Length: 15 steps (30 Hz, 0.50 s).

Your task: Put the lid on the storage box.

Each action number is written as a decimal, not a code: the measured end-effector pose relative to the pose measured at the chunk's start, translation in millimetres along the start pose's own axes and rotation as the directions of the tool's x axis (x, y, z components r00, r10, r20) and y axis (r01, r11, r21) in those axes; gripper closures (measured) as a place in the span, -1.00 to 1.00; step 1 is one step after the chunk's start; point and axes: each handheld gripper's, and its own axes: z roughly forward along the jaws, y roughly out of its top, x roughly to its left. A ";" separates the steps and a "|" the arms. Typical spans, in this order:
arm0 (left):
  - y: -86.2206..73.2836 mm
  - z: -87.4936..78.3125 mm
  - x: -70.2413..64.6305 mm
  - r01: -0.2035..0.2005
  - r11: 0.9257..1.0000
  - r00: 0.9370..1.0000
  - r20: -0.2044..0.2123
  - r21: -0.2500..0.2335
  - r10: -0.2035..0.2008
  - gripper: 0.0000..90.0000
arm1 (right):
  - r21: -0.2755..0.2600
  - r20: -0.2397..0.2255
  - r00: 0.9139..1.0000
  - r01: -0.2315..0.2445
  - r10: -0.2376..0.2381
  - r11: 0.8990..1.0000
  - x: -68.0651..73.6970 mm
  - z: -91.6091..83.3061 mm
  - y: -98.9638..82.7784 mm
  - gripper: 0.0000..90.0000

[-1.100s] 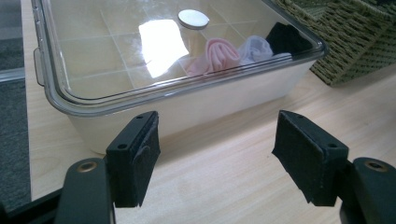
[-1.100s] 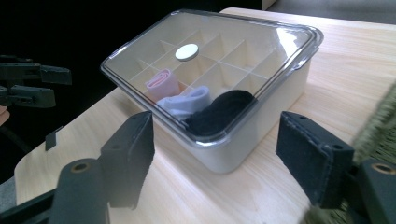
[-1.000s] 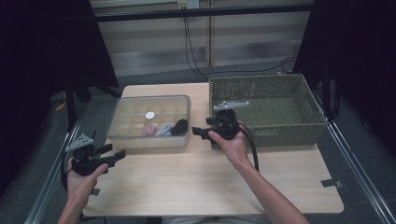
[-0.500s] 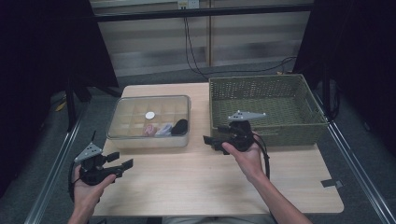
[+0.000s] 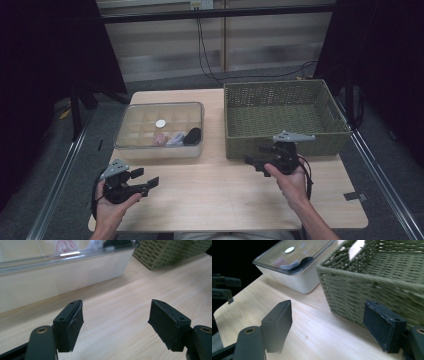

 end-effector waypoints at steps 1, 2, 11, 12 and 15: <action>-0.1 1.8 -3.7 -0.005 1.000 1.000 0.013 0.004 0.005 -0.41 | -0.003 0.005 1.000 0.000 0.000 1.000 -1.6 -2.3 -1.7 -0.48; 0.4 3.1 -5.5 -0.010 1.000 1.000 0.023 0.014 0.010 -0.41 | 0.001 0.015 1.000 -0.001 0.001 1.000 -3.4 -5.4 -4.2 -0.49; -4.5 17.9 -25.5 -0.038 0.998 0.998 0.052 0.048 0.036 -0.42 | 0.024 0.071 0.997 -0.022 0.020 0.999 -24.8 -32.0 -35.9 -0.49; -5.6 17.8 -27.2 -0.045 0.998 0.998 0.048 0.045 0.042 -0.42 | 0.020 0.077 0.997 -0.033 0.032 0.999 -28.1 -34.8 -39.1 -0.49; -7.1 16.1 -29.1 -0.047 0.998 0.998 0.049 0.030 0.045 -0.42 | 0.012 0.091 0.995 -0.051 0.050 0.999 -34.0 -42.7 -46.1 -0.49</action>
